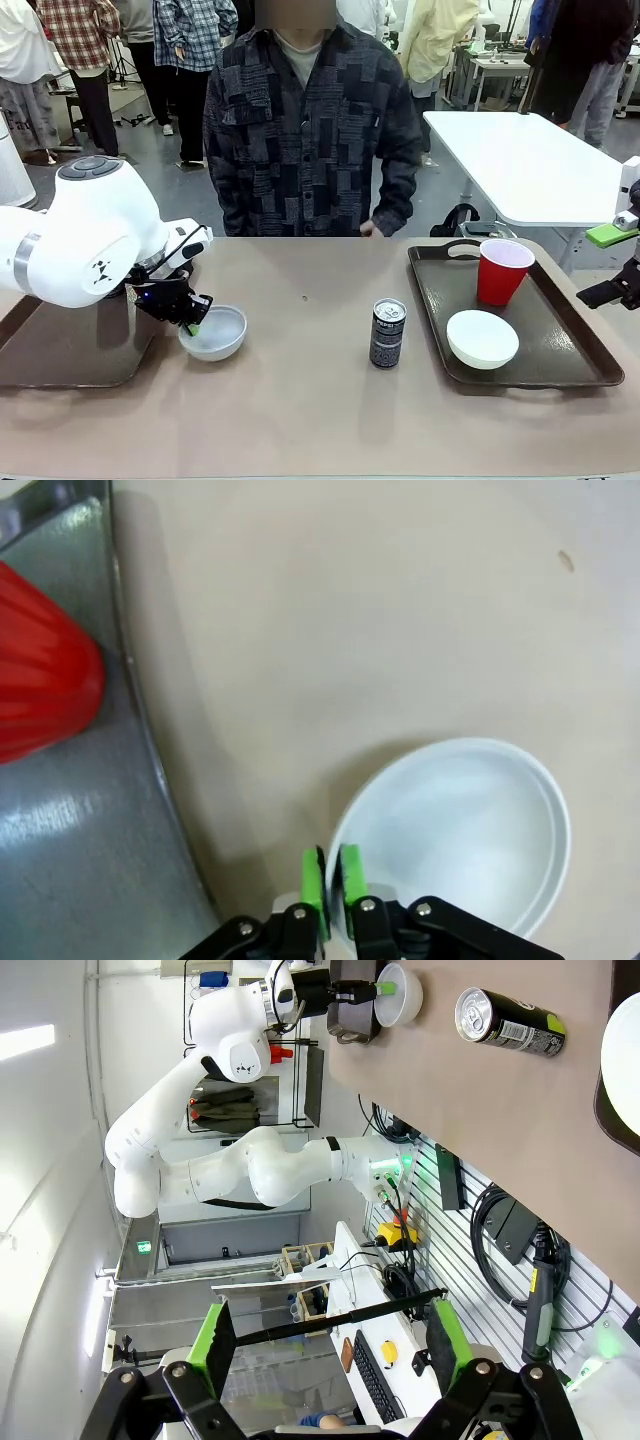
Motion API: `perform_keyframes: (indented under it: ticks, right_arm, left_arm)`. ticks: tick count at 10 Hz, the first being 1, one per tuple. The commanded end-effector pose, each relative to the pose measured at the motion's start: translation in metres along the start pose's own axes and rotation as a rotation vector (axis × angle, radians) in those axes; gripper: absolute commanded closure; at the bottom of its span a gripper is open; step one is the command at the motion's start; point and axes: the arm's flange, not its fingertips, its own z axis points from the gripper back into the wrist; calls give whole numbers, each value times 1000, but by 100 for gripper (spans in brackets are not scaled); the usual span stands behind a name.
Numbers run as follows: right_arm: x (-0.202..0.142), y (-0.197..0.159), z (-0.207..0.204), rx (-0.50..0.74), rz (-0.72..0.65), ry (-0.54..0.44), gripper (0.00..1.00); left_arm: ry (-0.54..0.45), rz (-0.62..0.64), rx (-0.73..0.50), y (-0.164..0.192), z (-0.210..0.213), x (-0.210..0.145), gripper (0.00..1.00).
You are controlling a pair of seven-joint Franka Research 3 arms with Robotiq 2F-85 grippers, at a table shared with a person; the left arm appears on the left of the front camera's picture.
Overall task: Prepare tableware on both trays.
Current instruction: Pick up a Picnic Bowl from the table and place it on a Handle tray.
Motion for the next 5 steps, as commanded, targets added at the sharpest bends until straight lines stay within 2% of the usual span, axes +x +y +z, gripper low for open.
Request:
perform_keyframes:
  ticks: [1, 4, 5]
  right_arm:
    - [0, 2, 0, 14, 8, 4, 0]
    - [0, 2, 0, 14, 8, 4, 0]
    - [0, 2, 0, 14, 8, 4, 0]
  left_arm:
    - [4, 51, 52, -10, 3, 3, 100]
    - [48, 61, 69, -8, 15, 2, 100]
    - [50, 57, 58, -9, 37, -3, 100]
